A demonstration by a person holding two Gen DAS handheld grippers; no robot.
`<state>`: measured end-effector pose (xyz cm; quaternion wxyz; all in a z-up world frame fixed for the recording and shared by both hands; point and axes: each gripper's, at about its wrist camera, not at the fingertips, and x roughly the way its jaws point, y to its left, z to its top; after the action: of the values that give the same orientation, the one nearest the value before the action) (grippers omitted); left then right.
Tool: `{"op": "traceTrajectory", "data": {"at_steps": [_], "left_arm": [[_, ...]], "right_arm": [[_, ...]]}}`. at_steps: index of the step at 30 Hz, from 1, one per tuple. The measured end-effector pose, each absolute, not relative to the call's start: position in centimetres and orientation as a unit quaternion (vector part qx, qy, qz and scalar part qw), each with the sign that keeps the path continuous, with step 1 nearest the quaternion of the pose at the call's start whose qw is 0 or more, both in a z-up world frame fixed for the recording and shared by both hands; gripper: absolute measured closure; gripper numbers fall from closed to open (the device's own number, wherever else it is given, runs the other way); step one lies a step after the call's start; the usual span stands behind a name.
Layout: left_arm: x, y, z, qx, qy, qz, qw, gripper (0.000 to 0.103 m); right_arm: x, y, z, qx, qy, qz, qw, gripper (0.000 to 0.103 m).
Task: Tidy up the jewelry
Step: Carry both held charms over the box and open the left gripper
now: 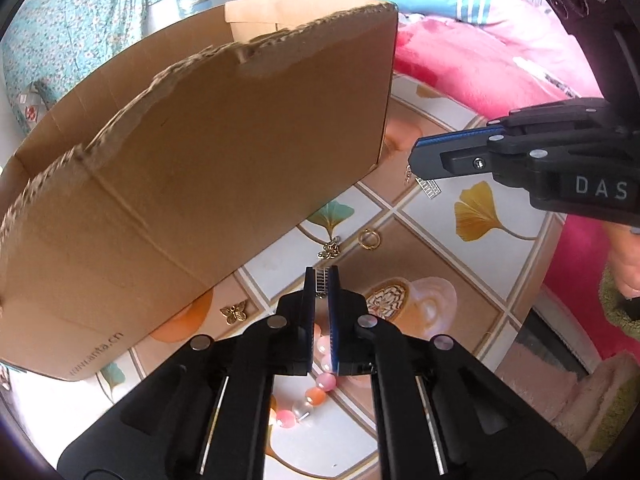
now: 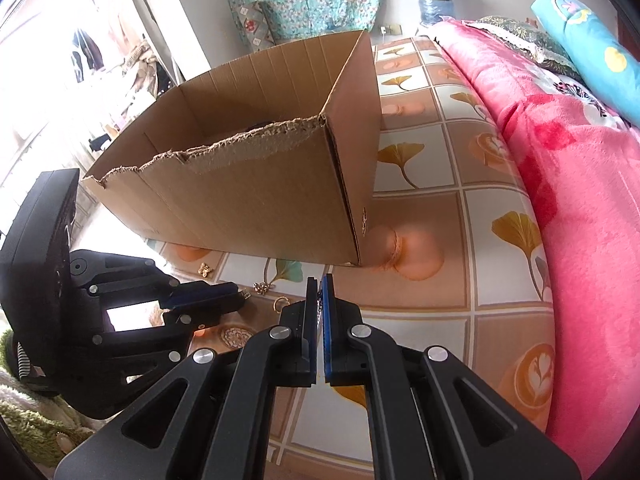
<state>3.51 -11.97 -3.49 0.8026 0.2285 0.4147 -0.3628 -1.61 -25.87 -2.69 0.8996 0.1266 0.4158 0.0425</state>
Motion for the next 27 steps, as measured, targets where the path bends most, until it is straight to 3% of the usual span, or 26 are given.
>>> {"op": "traceTrajectory", "data": {"at_steps": [9,22,27], "left_arm": [[3.3,-10.8,-2.3,0.198,0.414,-0.376,0.805,0.098],[5.3,-6.8,9.2,0.107,0.323,-0.413,0.845,0.098],[10.5,-7.4,8.0,0.097,0.365,-0.383,0.843,0.098]], "right_arm": [[-2.4,-26.1,-1.6,0.136,0.398,0.045,0.906,0.101],[0.1,-24.4,8.1,0.106,0.287,0.111,0.946,0.101],[5.3,-24.5,7.4,0.116,0.328,0.134,0.928,0.101]]}}
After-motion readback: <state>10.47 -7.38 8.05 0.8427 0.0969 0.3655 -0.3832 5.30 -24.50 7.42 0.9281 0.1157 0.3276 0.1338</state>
